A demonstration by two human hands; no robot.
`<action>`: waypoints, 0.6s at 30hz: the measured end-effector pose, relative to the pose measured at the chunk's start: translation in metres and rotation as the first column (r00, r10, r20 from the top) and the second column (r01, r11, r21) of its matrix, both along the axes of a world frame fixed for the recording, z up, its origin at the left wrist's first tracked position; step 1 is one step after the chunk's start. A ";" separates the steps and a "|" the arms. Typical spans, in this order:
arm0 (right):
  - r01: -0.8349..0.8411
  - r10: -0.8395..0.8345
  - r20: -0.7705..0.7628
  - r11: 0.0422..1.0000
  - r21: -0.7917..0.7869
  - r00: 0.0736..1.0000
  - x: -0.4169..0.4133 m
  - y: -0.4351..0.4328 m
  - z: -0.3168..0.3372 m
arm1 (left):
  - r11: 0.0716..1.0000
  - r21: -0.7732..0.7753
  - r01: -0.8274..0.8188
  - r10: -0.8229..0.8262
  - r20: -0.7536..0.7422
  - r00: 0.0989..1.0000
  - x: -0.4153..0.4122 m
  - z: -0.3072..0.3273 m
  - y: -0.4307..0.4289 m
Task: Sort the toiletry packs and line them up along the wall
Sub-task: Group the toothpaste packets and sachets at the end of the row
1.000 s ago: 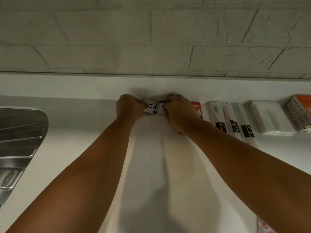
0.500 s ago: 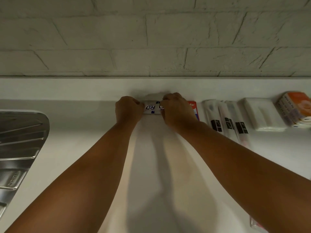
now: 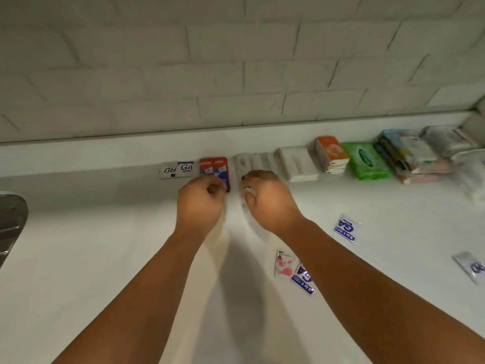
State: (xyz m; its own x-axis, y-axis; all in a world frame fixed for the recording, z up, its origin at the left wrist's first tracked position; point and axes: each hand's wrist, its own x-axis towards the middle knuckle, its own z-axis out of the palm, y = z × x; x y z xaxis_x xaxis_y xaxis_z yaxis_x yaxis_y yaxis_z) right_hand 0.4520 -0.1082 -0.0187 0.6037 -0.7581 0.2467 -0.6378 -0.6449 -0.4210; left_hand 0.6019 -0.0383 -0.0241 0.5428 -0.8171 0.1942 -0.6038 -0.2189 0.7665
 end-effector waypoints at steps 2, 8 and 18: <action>0.041 -0.041 0.011 0.998 0.049 0.999 -0.035 0.009 0.000 | 0.998 0.007 0.060 -0.060 -0.042 0.997 -0.030 0.005 0.011; 0.172 -0.167 -0.040 0.965 0.196 0.985 -0.116 0.037 -0.012 | 0.978 0.102 0.181 -0.178 -0.041 0.983 -0.101 0.005 0.031; 0.290 -0.227 -0.231 0.912 0.289 0.946 -0.174 0.078 -0.045 | 0.835 0.431 0.342 -0.425 0.113 0.898 -0.172 -0.029 0.056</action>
